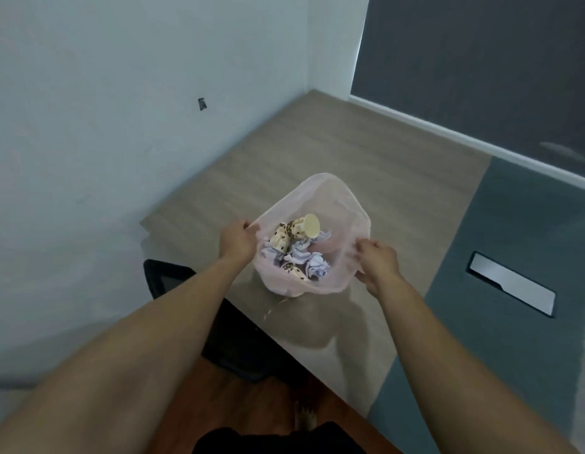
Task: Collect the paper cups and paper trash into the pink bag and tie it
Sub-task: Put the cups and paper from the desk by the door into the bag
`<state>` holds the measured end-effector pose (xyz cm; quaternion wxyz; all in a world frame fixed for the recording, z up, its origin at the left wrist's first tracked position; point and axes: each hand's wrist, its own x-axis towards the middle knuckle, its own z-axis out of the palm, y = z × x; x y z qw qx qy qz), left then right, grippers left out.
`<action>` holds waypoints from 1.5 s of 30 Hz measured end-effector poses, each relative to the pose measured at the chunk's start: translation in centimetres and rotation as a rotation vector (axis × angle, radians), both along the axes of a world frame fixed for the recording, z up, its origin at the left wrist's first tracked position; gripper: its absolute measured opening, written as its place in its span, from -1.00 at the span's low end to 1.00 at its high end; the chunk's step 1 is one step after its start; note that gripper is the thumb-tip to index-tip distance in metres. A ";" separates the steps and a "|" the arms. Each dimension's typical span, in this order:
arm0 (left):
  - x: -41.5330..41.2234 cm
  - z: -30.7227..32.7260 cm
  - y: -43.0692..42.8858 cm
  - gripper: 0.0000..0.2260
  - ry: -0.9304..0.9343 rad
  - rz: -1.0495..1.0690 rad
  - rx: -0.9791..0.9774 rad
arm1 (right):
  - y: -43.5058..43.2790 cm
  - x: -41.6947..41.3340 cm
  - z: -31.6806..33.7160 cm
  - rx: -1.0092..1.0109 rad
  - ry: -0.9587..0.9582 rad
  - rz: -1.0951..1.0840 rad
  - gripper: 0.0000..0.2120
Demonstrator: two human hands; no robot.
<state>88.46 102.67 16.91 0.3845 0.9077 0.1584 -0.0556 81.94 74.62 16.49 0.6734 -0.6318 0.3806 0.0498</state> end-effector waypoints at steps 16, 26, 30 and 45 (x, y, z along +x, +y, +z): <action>-4.6 9.8 16.1 -0.65 -0.292 0.731 -0.968 | 17.1 9.9 9.4 0.273 -0.328 0.111 -0.71; -17.9 15.6 31.1 -0.72 -0.655 0.961 -1.044 | 35.7 6.2 15.1 0.409 -0.411 0.669 -0.78; -25.6 16.6 34.8 -0.67 -0.752 1.046 -1.007 | 42.6 2.7 15.3 0.405 -0.387 0.821 -0.73; -56.7 10.8 46.3 -0.50 -0.915 1.142 -1.056 | 61.7 -20.8 10.0 0.301 -0.190 1.250 -0.74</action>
